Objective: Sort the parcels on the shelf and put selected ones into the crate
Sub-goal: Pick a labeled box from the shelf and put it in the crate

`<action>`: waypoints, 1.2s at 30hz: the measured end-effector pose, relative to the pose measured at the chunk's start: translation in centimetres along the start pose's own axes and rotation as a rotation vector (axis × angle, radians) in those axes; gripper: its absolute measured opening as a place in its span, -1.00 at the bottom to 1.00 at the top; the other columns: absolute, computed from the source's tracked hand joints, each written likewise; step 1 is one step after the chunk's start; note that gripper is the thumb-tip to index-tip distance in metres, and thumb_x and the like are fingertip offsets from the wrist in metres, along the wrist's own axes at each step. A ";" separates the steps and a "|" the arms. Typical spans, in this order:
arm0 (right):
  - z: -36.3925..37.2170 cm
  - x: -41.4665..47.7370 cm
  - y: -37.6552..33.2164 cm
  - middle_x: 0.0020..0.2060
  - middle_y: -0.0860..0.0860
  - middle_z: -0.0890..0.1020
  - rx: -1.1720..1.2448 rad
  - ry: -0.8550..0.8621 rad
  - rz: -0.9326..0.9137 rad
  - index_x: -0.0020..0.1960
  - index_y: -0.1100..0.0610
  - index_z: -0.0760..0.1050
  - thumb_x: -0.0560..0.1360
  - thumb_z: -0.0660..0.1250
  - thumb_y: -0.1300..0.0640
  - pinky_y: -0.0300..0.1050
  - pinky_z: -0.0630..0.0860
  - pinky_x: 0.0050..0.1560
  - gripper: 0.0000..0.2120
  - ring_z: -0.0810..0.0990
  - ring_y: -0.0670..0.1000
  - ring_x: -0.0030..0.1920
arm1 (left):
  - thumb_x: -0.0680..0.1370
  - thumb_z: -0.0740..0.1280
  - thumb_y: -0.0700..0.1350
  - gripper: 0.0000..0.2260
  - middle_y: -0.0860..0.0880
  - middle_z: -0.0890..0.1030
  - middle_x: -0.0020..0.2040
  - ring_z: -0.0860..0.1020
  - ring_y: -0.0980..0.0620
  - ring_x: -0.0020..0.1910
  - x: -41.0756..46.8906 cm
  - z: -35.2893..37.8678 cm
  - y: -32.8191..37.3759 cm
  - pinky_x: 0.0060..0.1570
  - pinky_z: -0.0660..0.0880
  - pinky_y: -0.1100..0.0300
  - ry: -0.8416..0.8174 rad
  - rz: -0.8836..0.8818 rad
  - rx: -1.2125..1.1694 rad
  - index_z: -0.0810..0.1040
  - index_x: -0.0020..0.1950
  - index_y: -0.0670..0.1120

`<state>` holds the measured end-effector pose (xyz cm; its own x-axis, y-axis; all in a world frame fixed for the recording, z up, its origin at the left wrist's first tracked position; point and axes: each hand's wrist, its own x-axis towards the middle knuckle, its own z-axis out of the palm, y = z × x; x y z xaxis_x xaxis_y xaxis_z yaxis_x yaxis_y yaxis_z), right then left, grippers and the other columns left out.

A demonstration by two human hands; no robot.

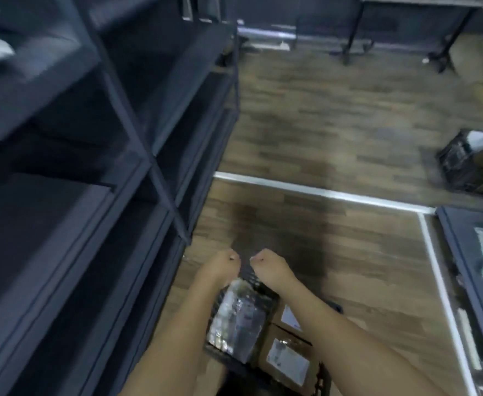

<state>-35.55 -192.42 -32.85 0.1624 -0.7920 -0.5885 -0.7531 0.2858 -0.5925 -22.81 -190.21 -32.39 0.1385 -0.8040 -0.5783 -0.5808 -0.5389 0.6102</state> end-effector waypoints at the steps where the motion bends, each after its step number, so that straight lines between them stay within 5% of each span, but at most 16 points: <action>1: -0.3 -1.2 -2.6 -0.04 0.17 0.53 -0.013 -0.010 -0.051 -0.14 0.12 0.40 0.54 0.12 0.09 -0.16 0.31 -0.07 -0.85 0.54 0.16 0.11 | 0.54 0.12 -0.05 -0.70 -0.13 0.55 -0.03 0.52 -0.05 0.06 -1.9 -2.2 0.4 0.07 0.46 0.13 0.061 0.006 0.016 0.57 -0.05 -0.20; 6: 0.8 -7.7 -15.3 0.13 0.12 0.59 -0.041 -0.044 -0.350 0.12 0.17 0.51 0.55 0.15 0.12 -0.14 0.40 0.02 -0.76 0.53 0.13 0.14 | 0.54 0.08 -0.06 -0.68 -0.12 0.57 0.18 0.53 -0.17 0.13 -11.6 -13.0 -0.4 0.13 0.50 0.03 0.342 -0.050 0.064 0.53 0.15 -0.10; 11: 5.5 -15.4 -26.8 -0.07 0.06 0.61 -0.073 -0.104 -0.645 0.01 0.10 0.52 0.53 0.14 0.10 -0.15 0.45 -0.19 -0.80 0.56 0.07 -0.08 | 0.54 0.09 -0.08 -0.74 -0.08 0.59 0.12 0.53 -0.12 0.07 -22.6 -23.3 -4.1 0.02 0.48 0.09 0.655 -0.110 0.073 0.52 0.09 -0.08; 14: 8.8 -20.6 -32.9 -0.01 0.10 0.62 -0.047 -0.165 -0.804 0.01 0.16 0.53 0.50 0.16 0.08 0.01 0.53 0.07 -0.77 0.59 0.13 0.04 | 0.53 0.11 -0.08 -0.84 -0.11 0.60 0.07 0.53 -0.15 0.03 -29.2 -28.7 -7.0 0.02 0.49 0.05 0.812 -0.150 0.055 0.46 -0.10 -0.08; 17: 12.0 -25.5 -37.9 0.04 0.12 0.60 -0.090 -0.228 -0.945 0.06 0.24 0.52 0.53 0.17 0.10 0.09 0.48 0.18 -0.73 0.57 0.15 0.09 | 0.54 0.12 -0.08 -0.80 -0.14 0.59 0.06 0.52 -0.15 0.01 -35.1 -32.8 -9.9 0.06 0.49 0.02 0.932 -0.201 -0.013 0.50 -0.08 -0.11; 22: 16.7 -30.4 -43.9 0.08 0.04 0.62 -0.125 -0.259 -1.048 0.03 0.04 0.52 0.51 0.23 0.05 0.06 0.50 0.18 -0.85 0.58 0.09 0.10 | 0.50 0.15 -0.12 -0.82 -0.11 0.59 -0.13 0.54 -0.14 -0.06 -41.2 -37.6 -14.7 -0.04 0.47 0.09 1.017 -0.235 -0.072 0.44 -0.28 -0.03; 28: 19.2 -30.9 -47.7 0.10 -0.01 0.61 -0.127 -0.257 -1.074 0.10 0.01 0.52 0.51 0.27 0.07 -0.01 0.45 0.25 -0.82 0.56 0.03 0.12 | 0.53 0.14 -0.12 -0.76 -0.13 0.63 0.04 0.57 -0.14 -0.02 -43.2 -40.9 -18.4 0.04 0.49 0.08 1.127 -0.193 -0.245 0.55 0.05 -0.16; 36: 19.3 -27.4 -48.9 0.21 0.03 0.54 -0.086 -0.237 -1.013 0.37 0.12 0.34 0.55 0.26 0.07 -0.10 0.41 0.20 -0.59 0.47 -0.02 0.12 | 0.52 0.18 -0.13 -0.81 -0.07 0.52 -0.25 0.48 -0.08 -0.22 -38.7 -41.6 -19.8 -0.13 0.43 0.12 1.022 -0.210 -0.297 0.41 -0.30 -0.09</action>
<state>9.13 -174.32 1.67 0.8573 -0.5108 0.0633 -0.2363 -0.4999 -0.8332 16.69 -158.89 0.43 0.8950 -0.4437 -0.0457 -0.2694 -0.6192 0.7375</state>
